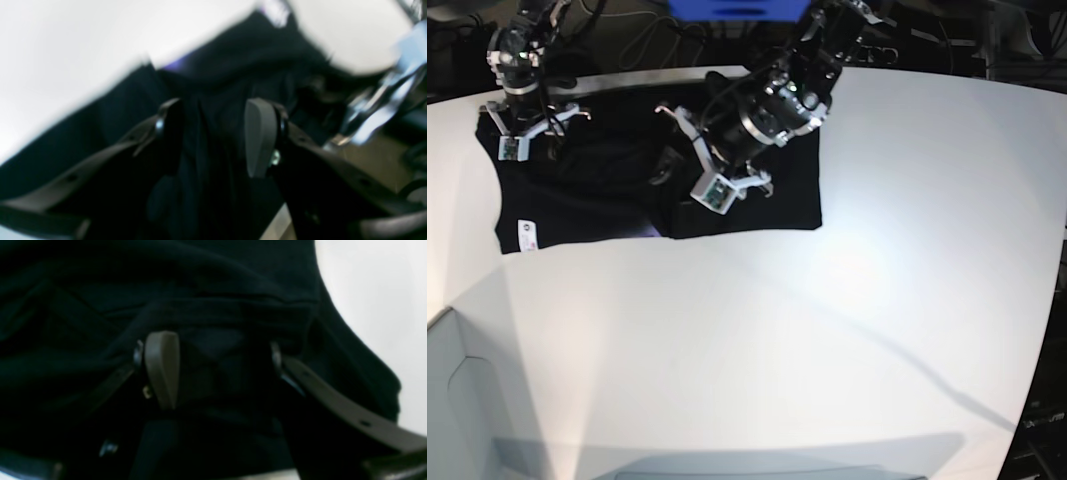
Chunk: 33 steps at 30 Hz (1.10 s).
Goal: Fold the T-shirt properly
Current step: 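Fold the end held by the left gripper toward the right gripper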
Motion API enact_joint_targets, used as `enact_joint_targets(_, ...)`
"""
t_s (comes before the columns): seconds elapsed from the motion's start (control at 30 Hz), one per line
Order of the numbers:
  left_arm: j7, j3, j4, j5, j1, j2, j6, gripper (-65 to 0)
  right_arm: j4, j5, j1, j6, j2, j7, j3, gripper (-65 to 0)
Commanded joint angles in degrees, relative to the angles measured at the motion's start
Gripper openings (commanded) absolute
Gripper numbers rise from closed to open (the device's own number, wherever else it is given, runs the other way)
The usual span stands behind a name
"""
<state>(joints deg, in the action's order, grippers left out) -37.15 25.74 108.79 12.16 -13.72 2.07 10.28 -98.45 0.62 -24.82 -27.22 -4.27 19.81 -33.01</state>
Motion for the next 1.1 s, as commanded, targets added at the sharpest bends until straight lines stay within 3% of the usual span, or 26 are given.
enact_joint_targets(0.0,0.88,-0.46,1.84,0.45,-0.48,0.09,0.31,-36.1,-2.07,-0.75,-0.19,0.10,0.36,-1.48,-0.35,-30.5)
enact_joint_targets(0.23,0.97,-3.01,1.84,0.63,-3.65,6.51,0.84,-36.1,-8.40,-0.93,-0.10,0.10,-0.61,-1.40,-0.35,-30.5)
enact_joint_targets(0.37,0.44,-1.17,-2.55,3.27,-2.42,5.36,0.93,-36.1,-10.78,-0.93,-0.19,0.10,-1.75,-1.31,-0.35,-30.5)
enact_joint_targets(0.7,0.35,16.68,-14.51,5.29,11.47,5.80,0.93,-36.2,-11.83,-0.93,-0.28,0.10,-1.84,-1.22,-0.35,-30.4)
enact_joint_targets(0.83,0.71,21.16,-14.24,5.38,14.02,5.63,0.93,-36.2,-11.83,-0.93,-0.02,0.10,-1.75,-1.22,-0.44,-26.2)
enact_joint_targets(0.97,0.97,20.55,-10.20,5.38,13.94,6.24,0.66,-36.2,-11.66,-0.75,1.30,0.10,-1.75,-1.22,-0.52,-22.3)
enact_joint_targets(1.07,0.97,15.89,-6.42,5.38,12.26,8.88,0.49,-36.2,-11.48,-0.75,2.62,0.10,-1.66,-1.22,-1.75,-22.1)
